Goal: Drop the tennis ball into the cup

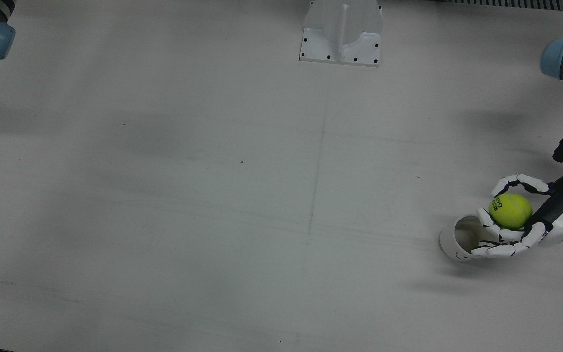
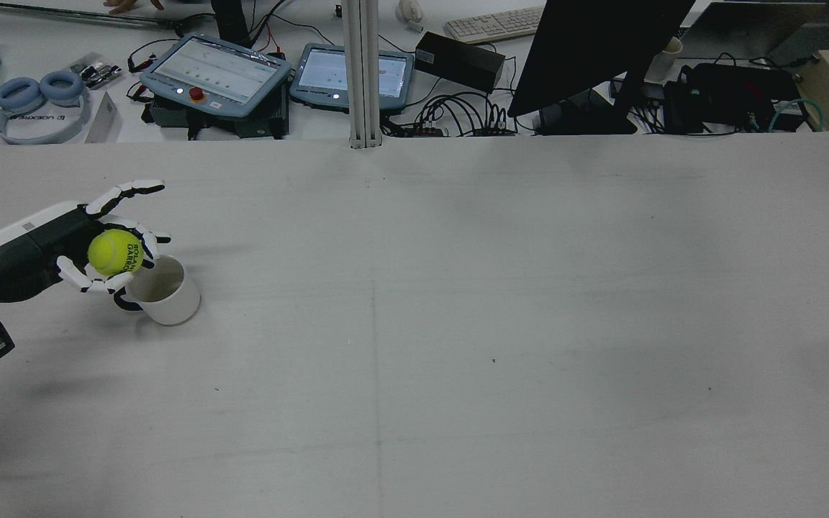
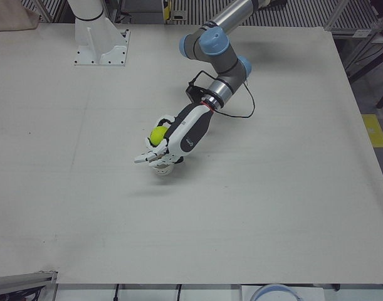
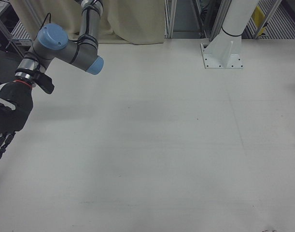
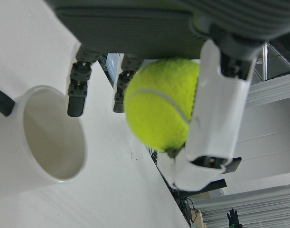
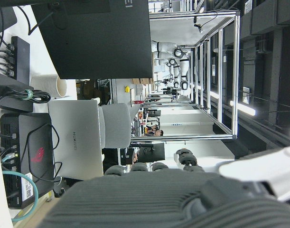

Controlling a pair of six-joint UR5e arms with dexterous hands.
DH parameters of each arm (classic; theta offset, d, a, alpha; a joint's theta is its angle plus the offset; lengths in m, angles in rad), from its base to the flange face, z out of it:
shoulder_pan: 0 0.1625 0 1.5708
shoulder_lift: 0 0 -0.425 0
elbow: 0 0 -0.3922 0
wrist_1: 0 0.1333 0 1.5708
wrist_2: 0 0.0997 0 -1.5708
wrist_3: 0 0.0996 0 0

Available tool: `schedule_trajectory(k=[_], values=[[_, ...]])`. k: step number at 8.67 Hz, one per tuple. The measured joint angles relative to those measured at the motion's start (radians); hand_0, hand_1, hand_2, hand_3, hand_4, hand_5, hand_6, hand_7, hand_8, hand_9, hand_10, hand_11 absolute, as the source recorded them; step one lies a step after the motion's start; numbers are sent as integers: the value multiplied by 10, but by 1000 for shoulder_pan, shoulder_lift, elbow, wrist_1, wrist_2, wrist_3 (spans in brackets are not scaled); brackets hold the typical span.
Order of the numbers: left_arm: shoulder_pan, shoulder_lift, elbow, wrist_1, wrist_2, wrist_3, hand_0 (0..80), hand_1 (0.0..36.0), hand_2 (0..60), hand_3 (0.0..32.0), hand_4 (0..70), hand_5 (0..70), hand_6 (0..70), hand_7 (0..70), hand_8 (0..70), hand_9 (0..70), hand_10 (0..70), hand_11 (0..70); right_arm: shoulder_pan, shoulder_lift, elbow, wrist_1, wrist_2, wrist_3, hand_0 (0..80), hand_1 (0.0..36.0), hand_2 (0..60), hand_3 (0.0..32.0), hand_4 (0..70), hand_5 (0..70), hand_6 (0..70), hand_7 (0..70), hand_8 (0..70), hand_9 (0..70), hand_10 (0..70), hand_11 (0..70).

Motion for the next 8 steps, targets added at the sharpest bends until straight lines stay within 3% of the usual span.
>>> schedule_trajectory(k=[2,3,4,5,6,7,8], values=[[-1,0,2,2,1,-2,612,327,455,320,0,219,429,210,276,124,148,240,0,0,0,0,0,0,0,0,0,0,0,0,0,0,0,0,0,0],[-1,0,1,3,2,-3,621,348,427,320,0,176,199,258,233,135,154,250,0,0,0,0,0,0,0,0,0,0,0,0,0,0,0,0,0,0],[-2,1,1,3,2,-4,628,343,466,320,0,217,393,224,272,130,160,260,0,0,0,0,0,0,0,0,0,0,0,0,0,0,0,0,0,0],[-4,4,-4,4,2,-8,641,351,468,320,0,189,241,255,243,138,161,261,0,0,0,0,0,0,0,0,0,0,0,0,0,0,0,0,0,0],[-18,8,-12,7,1,-39,681,358,503,320,0,233,437,225,288,139,167,273,0,0,1,0,0,0,0,0,0,0,0,0,0,0,0,0,0,0],[-81,25,-19,8,0,-93,770,360,515,320,0,226,365,251,280,153,185,300,0,0,1,0,0,0,0,0,0,0,0,0,0,0,0,0,0,0],[-187,51,-23,2,3,-148,800,360,524,320,0,224,330,274,278,161,196,319,0,0,1,0,0,0,0,0,0,0,0,0,0,0,0,0,0,0]])
